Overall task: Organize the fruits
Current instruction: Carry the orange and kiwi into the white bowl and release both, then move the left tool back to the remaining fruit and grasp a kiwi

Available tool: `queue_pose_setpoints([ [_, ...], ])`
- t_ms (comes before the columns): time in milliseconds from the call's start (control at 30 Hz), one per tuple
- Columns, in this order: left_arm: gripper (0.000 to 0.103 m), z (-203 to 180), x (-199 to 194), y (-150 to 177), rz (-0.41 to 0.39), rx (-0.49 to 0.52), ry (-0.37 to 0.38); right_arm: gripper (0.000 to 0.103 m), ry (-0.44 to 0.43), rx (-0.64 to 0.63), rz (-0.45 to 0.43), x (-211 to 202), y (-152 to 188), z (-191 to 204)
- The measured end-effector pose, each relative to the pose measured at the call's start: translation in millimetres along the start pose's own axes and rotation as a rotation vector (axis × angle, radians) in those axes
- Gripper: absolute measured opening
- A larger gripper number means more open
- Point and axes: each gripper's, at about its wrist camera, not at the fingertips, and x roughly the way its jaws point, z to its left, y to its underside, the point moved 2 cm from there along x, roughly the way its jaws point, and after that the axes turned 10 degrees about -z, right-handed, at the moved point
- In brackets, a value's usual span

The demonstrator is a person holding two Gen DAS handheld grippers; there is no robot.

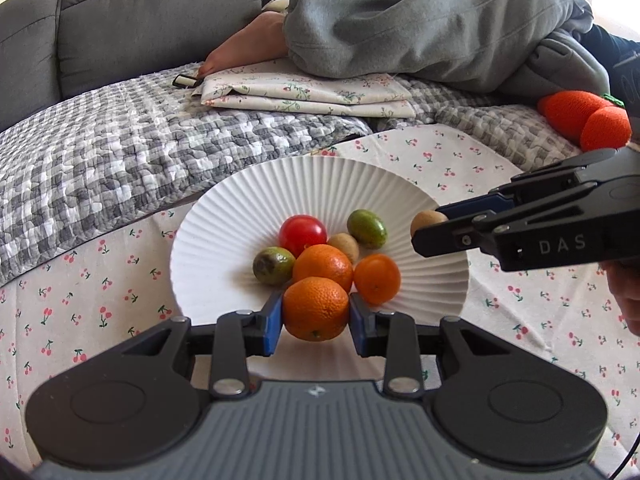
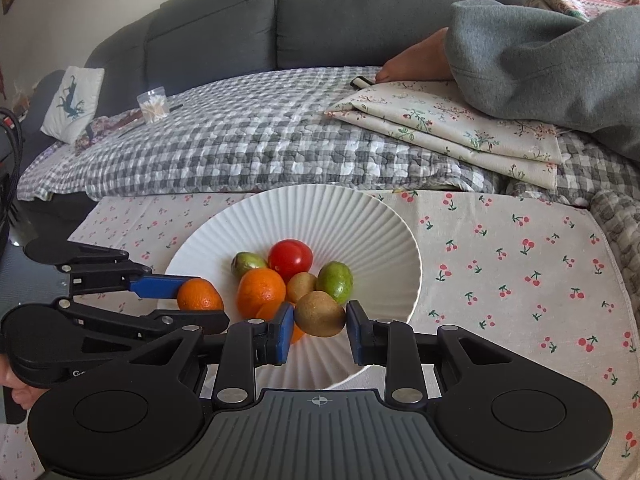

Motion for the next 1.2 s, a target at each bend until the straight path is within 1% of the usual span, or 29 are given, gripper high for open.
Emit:
queue_pose_setpoints([
  [233,0.034,2,4,2,0.010,-0.005,0.001,0.028,0.017,0.013,0.017,9,4,-2],
  [400,0.035,3,1,1,0.001,-0.007,0.010,0.029,0.015,0.059,-0.004,5,2,-8],
  [433,0.037,4,-1,1,-0.002,-0.010,0.012,0.029,0.017,0.058,-0.008,4,1,-8],
  [500,0.050,7,-4,-1,-0.011,-0.020,0.016,0.029,0.017,0.063,-0.015,1,0,-9],
  [567,0.053,9,-9,-3,-0.028,-0.028,0.011,0.029,0.018,0.072,-0.018,-2,0,-9],
  [700,0.053,18,-17,-6,-0.035,-0.051,0.002,0.029,0.023,0.078,-0.015,-7,3,-9],
  [967,0.053,33,-36,-1,-0.019,-0.088,-0.038,0.029,0.021,0.073,-0.021,-20,4,-1],
  [1200,0.053,40,-62,2,-0.021,-0.127,-0.059,0.034,-0.024,0.072,-0.030,-35,3,11],
])
